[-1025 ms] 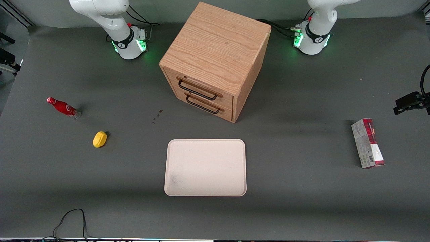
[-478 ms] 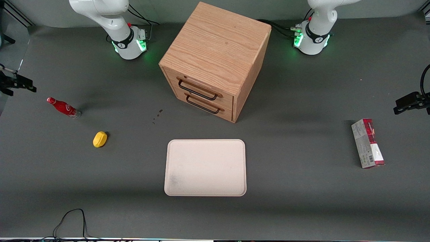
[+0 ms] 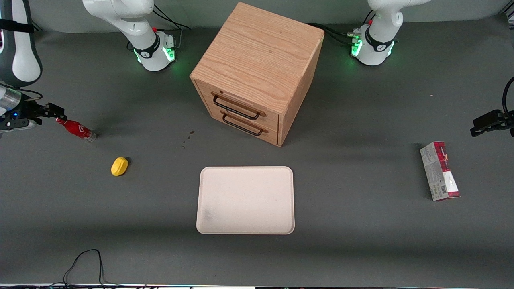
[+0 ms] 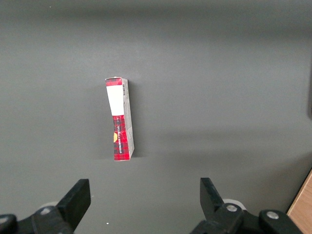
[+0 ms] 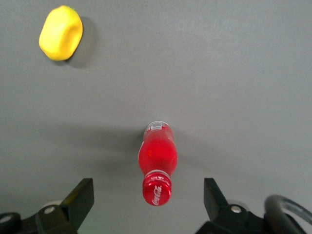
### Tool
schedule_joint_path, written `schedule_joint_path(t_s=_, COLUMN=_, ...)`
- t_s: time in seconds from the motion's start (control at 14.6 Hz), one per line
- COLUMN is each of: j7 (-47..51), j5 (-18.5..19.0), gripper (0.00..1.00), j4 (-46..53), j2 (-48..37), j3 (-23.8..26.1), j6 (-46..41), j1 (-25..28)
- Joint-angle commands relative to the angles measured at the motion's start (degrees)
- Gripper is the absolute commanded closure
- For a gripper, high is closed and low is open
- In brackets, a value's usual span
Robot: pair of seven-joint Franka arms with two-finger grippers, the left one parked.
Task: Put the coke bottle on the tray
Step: 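Lower the open right gripper around the bottle's body, then close the right gripper on the red bottle and lift it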
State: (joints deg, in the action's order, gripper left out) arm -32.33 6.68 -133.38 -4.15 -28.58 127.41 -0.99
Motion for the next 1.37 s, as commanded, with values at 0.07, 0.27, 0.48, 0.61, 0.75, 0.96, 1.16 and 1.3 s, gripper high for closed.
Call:
schedule_joint_path(t_s=0.07, j7=-1.3, j5=-1.1, gripper=0.00, j4=-3.6, j2=0.0, j3=-1.8, j6=4.2, j1=0.2)
schedule_joint_path(t_s=0.27, j7=-1.3, j5=-1.1, gripper=0.00, j4=-3.6, j2=1.2, j3=-1.9, j6=5.0, j1=0.1)
schedule_joint_path(t_s=0.48, j7=-3.8, j5=-1.1, gripper=0.00, j4=-3.4, j2=2.6, j3=-1.9, j6=6.5, j1=0.1)
schedule_joint_path(t_s=0.61, j7=-4.1, j5=-2.7, gripper=0.00, j4=-3.4, j2=3.4, j3=-2.0, j6=7.0, j1=0.1)
schedule_joint_path(t_s=0.75, j7=-4.1, j5=-2.7, gripper=0.00, j4=-3.4, j2=3.4, j3=-2.0, j6=6.8, j1=0.1)
schedule_joint_path(t_s=0.96, j7=-4.1, j5=-2.7, gripper=0.25, j4=-3.4, j2=3.3, j3=-2.0, j6=6.5, j1=0.1)
schedule_joint_path(t_s=1.16, j7=-4.4, j5=-2.7, gripper=0.69, j4=-3.3, j2=3.2, j3=-2.0, j6=6.4, j1=0.1)
schedule_joint_path(t_s=1.3, j7=-5.2, j5=-2.7, gripper=0.90, j4=-3.2, j2=3.3, j3=-2.0, j6=5.4, j1=0.1)
